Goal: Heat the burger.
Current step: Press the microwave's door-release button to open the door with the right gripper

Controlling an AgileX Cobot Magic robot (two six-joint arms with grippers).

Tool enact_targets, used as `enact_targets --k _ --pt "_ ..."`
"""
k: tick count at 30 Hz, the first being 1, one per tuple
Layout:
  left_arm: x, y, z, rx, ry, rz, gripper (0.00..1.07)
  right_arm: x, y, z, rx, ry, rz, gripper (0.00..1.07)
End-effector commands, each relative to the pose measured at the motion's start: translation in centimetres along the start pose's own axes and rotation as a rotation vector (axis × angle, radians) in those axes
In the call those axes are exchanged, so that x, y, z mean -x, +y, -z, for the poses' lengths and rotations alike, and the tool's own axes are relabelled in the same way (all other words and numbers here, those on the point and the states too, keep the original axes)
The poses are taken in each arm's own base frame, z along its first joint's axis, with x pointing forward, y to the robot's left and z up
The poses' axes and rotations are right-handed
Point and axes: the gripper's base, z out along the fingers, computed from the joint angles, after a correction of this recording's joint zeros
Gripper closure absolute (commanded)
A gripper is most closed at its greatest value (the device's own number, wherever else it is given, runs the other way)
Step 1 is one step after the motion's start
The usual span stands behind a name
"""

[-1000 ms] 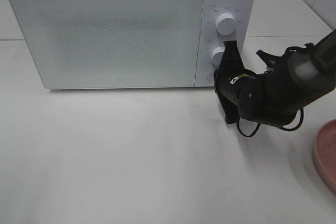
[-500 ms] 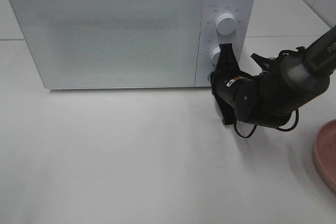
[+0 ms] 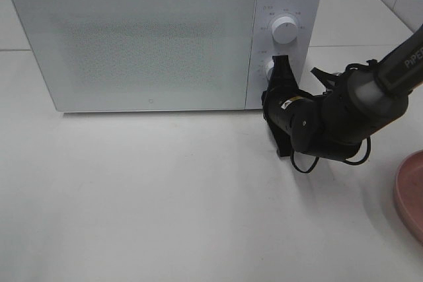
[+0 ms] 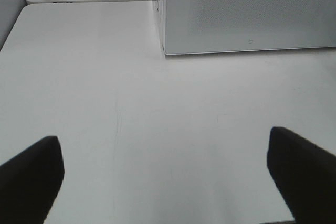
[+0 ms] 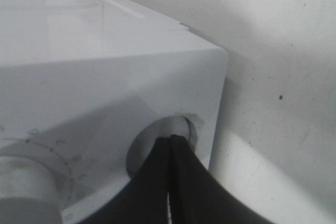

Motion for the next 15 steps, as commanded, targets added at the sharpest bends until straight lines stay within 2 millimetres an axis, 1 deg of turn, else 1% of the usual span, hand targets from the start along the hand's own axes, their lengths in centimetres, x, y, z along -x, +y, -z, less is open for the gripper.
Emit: enact_targets --k 1,5,9,15 --pt "-0.2 -0.1 0.2 0.000 -0.025 -0.002 0.03 0.3 3.2 -0.4 0.198 -0.040 0.005 1.07" --pt "-0.2 -0.1 0.2 0.000 -0.025 -0.002 0.03 0.0 3.5 -0.9 0.211 -0.040 0.008 1.07" --pt "-0.2 -0.1 0.2 0.000 -0.025 -0.002 0.03 -0.4 3.9 -1.9 0.229 -0.043 0.004 1.07" --pt "-0.2 -0.1 0.2 0.000 -0.025 -0.002 0.03 -0.5 4.0 -2.2 0.231 -0.046 0.006 1.07"
